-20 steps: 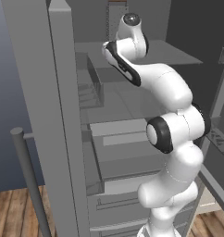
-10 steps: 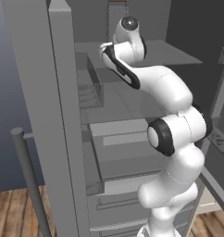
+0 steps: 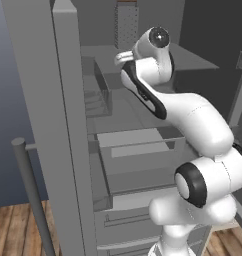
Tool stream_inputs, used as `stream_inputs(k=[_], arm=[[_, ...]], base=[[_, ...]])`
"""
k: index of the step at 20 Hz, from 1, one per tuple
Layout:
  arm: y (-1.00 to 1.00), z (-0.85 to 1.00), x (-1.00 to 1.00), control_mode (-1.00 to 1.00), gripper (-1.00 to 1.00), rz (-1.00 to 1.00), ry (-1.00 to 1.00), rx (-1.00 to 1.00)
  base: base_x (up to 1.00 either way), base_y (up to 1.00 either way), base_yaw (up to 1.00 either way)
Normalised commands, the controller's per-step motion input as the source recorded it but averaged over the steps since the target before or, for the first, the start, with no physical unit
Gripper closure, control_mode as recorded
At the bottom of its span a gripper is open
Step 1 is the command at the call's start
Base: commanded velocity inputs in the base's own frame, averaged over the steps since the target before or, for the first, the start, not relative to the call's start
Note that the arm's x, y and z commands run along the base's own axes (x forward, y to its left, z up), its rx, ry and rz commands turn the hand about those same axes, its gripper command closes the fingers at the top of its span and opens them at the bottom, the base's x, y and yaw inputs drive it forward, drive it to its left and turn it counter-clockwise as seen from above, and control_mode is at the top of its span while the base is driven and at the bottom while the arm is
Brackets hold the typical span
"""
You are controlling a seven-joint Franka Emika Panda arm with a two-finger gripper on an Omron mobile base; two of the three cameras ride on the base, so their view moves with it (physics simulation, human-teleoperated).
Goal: Pick the two tangerines from the fridge and place them on the plate next to the blender to make a fruit smoothie.
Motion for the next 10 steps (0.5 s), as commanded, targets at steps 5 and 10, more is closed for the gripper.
stream_inputs(k=[5, 10], arm=[[-0.31, 0.02, -1.0, -1.0, 1.0, 0.01, 0.0, 0.1], [-0.23, 0.12, -1.0, -1.0, 1.0, 0.0, 0.04, 0.11]], base=[[0.0, 0.0, 0.0], [0.0, 0.0, 0.0]])
